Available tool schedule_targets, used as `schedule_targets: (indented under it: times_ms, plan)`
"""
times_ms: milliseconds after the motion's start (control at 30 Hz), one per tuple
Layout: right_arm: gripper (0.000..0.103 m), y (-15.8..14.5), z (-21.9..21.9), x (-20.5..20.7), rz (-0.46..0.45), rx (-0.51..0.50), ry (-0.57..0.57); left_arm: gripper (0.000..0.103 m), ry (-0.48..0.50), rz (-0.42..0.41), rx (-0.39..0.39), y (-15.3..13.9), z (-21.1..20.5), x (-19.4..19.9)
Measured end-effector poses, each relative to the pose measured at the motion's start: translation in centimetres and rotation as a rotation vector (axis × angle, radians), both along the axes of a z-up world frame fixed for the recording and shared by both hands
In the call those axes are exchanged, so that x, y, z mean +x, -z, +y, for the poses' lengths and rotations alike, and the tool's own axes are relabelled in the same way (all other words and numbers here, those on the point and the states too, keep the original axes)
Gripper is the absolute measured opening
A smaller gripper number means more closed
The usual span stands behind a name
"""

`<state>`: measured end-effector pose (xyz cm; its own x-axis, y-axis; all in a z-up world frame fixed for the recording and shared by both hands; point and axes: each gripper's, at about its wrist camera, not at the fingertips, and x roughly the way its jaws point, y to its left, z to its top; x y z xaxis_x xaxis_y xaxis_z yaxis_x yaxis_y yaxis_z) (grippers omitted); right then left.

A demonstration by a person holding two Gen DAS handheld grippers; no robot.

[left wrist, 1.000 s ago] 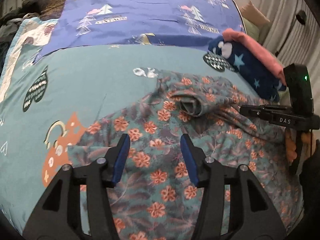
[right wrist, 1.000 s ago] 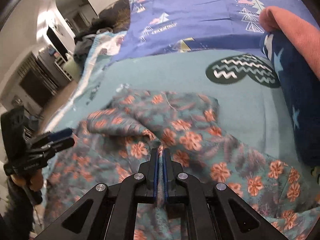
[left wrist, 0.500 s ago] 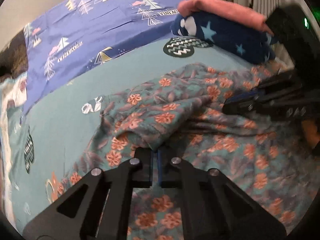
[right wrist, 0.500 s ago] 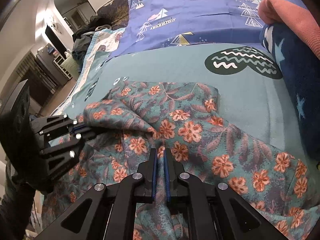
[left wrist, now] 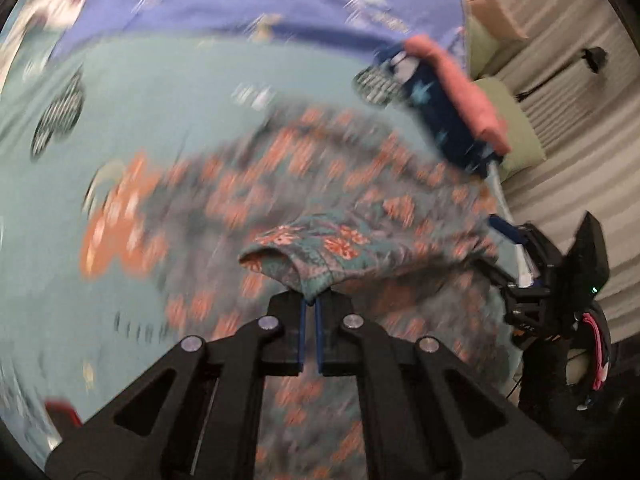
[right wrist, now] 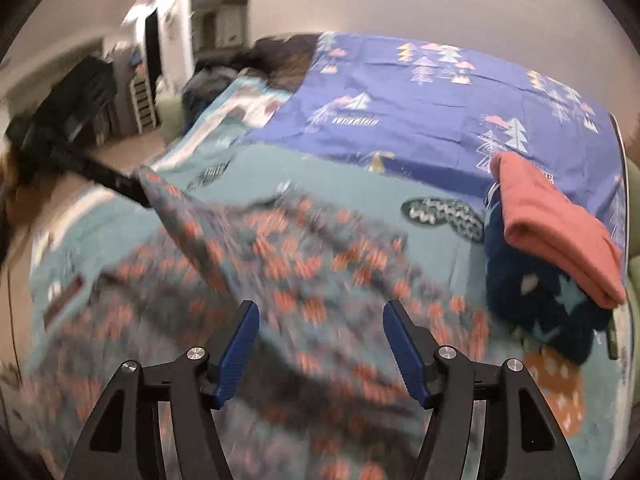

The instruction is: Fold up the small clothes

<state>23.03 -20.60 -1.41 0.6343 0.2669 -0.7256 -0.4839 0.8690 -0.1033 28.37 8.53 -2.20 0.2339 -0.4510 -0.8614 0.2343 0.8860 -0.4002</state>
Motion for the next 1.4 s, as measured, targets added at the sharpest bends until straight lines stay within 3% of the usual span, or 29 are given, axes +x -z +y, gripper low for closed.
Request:
schedule_targets:
  times_ms: [67,167,267,333,400,467,500,533,667,833,900,933,1033,1167,1267,1333,1400]
  plan:
    - [0.066,1.2,0.4,-1.3,-0.004,-0.061,-0.012,0.005,-0.042,0.044,0.013,2.0,1.7,-1.5]
    - [0.066,2.9,0.4,-2.3,0.029,-0.092,0.003,0.005,-0.100,0.135,-0.055,4.8,4.2,-2.6]
    - [0.066,3.5,-0.8,-2.6,0.067,-0.066,0.054,0.005,-0.096,0.166,-0.056,6.3,4.9,-3.7]
    - [0.066,3.6,-2.4,-2.8,0.115,0.010,0.101,0.005,-0.079,0.152,-0.040,6.6,4.8,-4.4]
    - [0.066,3.5,-4.1,-2.7,0.156,0.100,0.153,0.013,-0.041,0.121,-0.040,6.1,4.3,-5.3]
    - [0.066,3.4,-5.2,-2.9,0.169,0.139,0.199,0.045,-0.015,0.073,-0.056,5.2,4.1,-6.1]
    - [0.066,3.3,-5.6,-3.3,0.167,0.141,0.221,0.051,-0.009,0.049,-0.062,4.7,4.2,-6.4]
    - [0.066,3.2,-5.8,-3.4,0.164,0.138,0.231,0.055,-0.006,0.024,-0.067,4.2,4.3,-6.6]
    - [0.066,2.9,-5.2,-3.7,0.144,0.107,0.227,0.056,-0.036,-0.041,-0.093,2.8,5.2,-5.6]
    - [0.066,2.3,-4.1,-3.5,0.103,0.067,0.212,0.056,-0.072,0.021,-0.089,5.0,5.2,-1.4]
    - [0.066,2.3,-3.9,-3.1,0.097,0.058,0.222,0.033,-0.074,0.046,-0.092,5.9,4.6,-0.3]
    - [0.066,2.3,-4.0,-3.0,0.098,0.056,0.227,0.008,-0.072,0.053,-0.083,6.2,4.4,-0.2]
    - [0.066,2.6,-4.6,-2.6,0.102,0.053,0.253,0.007,-0.072,-0.051,0.006,5.0,2.8,-0.8]
    - [0.066,2.3,-5.7,-2.2,0.082,0.063,0.292,0.007,-0.061,-0.367,-0.021,-1.4,2.2,-2.8]
    - [0.066,1.9,-6.6,-1.4,0.072,0.090,0.328,0.008,-0.117,-0.526,0.094,-3.5,2.7,-1.6]
    - [0.066,1.9,-6.7,-1.0,0.069,0.092,0.347,0.009,-0.156,-0.513,0.151,-2.2,3.2,0.5]
    - [0.066,2.1,-6.6,-0.9,0.061,0.073,0.355,0.010,-0.160,-0.401,0.197,1.1,3.5,3.1]
